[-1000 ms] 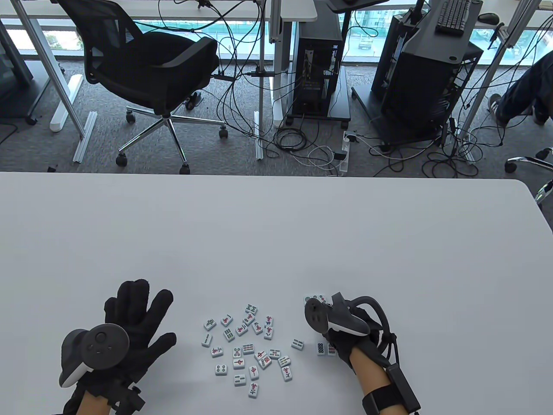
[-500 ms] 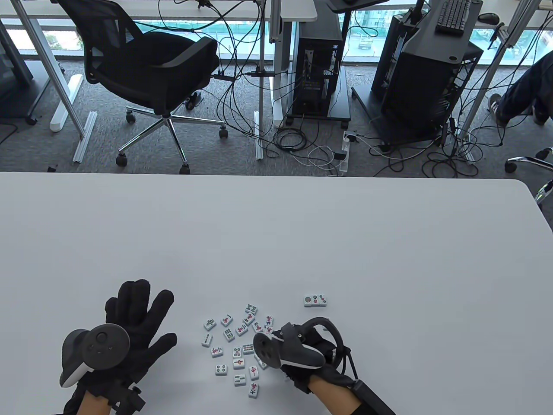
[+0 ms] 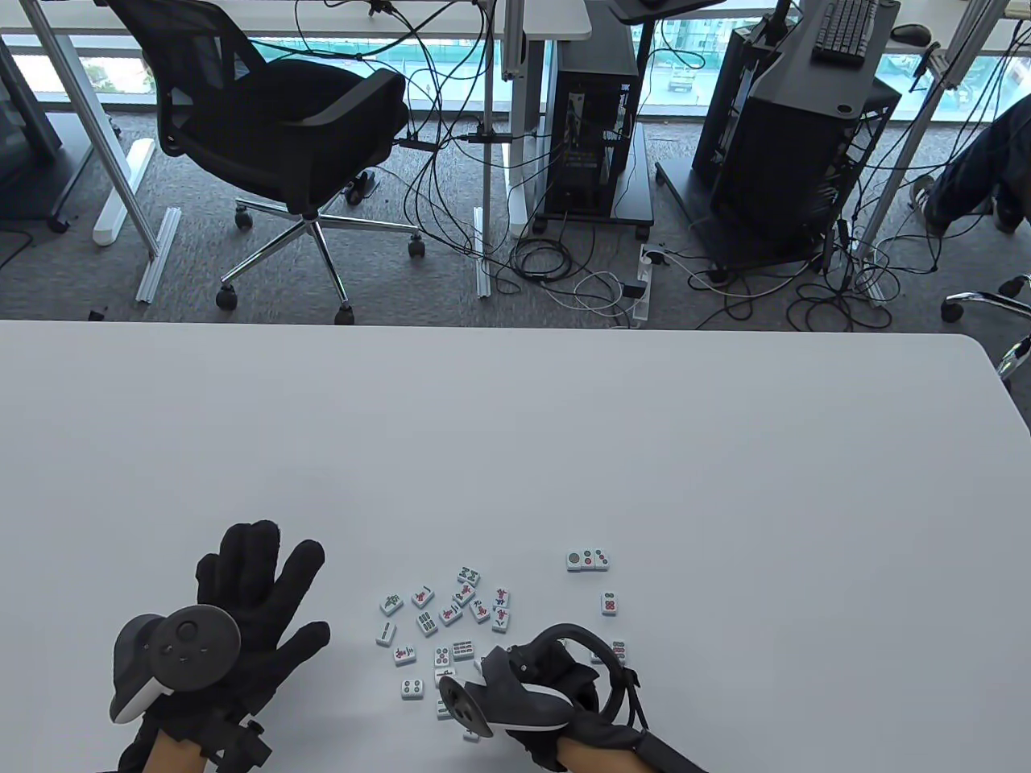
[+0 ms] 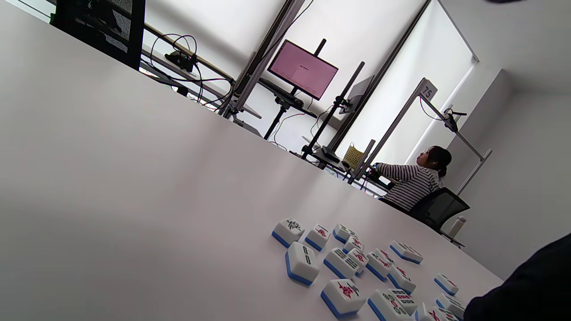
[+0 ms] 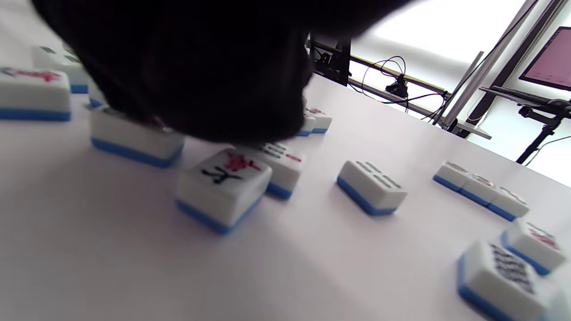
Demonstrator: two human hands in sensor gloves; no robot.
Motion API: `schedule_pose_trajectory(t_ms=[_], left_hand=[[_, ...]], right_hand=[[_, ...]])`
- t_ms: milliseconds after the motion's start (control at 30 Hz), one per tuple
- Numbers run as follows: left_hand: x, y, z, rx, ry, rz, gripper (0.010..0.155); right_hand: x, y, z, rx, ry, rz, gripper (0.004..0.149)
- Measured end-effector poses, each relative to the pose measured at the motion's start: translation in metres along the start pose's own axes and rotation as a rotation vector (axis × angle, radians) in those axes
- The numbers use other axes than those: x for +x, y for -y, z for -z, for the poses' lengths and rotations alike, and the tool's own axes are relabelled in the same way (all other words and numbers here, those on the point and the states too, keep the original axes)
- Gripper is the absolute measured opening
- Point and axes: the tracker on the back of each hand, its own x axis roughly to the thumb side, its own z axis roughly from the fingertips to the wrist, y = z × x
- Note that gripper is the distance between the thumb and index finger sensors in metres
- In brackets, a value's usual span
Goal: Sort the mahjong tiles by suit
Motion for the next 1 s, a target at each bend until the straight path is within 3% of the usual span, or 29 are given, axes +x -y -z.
schedule_pose_trajectory(t_ms=[167,367,533,633,733,1000], left_hand=[[0.0,0.001,0.0,-0.005,0.002,0.003,0.08],[0.001,0.001,0.0,-0.003,0.003,0.008,0.079],[0.001,0.0,-0.001,0.004,0.002,0.001,0.08],[0.001,0.0,-0.001,0.007,0.004,0.0,0.079],[0.0,-0.001,-0.001,0.01,0.003,-0.001,0.08],[0.0,0.0,-0.001,0.008,0.001,0.003,0.08]], right_hand=[[0.006,0.003,-0.01,-0.03,0.08,0.039,0.047],[0.013,-0.003,-0.004,-0.018,0.095,0.025,0.047],[0.011,-0.008,0.001,0.002,0.032,0.035,0.046],[0.005,-0.006,0.001,0.007,-0.033,0.137,0.045],[-0.004,0.003,-0.004,-0.045,-0.04,0.195,0.047],[-0.004,0.004,-0.015,-0.032,0.142,0.068,0.053]])
